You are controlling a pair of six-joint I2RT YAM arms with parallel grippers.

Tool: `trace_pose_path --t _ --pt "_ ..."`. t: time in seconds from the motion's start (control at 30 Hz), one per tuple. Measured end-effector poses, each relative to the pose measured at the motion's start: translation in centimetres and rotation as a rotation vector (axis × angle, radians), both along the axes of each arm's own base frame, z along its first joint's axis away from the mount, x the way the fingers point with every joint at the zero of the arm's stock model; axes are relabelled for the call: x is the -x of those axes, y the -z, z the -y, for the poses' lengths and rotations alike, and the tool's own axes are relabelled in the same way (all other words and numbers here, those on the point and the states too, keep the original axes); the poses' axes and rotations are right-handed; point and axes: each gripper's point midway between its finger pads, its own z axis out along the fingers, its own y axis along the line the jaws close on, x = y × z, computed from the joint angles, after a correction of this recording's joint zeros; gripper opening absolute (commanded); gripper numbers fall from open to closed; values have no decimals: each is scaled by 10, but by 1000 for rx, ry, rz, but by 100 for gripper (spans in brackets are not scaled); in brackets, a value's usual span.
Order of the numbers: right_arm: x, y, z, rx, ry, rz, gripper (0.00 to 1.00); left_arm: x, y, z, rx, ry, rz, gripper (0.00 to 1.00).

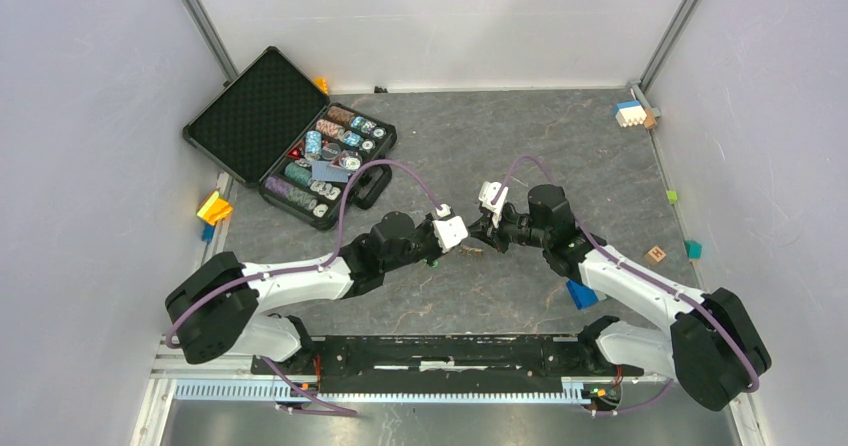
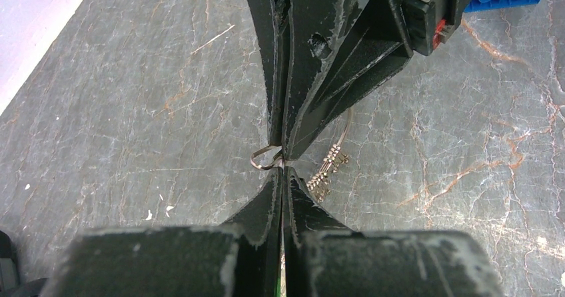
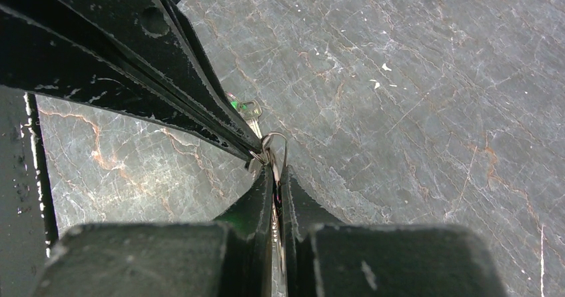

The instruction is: Put the keys on the keyring

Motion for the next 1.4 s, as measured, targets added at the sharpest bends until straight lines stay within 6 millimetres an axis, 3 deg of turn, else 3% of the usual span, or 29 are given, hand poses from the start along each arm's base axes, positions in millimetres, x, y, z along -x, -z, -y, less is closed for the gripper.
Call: trace_pose_path --t 1.4 --pt "-2 4 1 6 6 -10 0 -1 -7 4 -20 5 63 2"
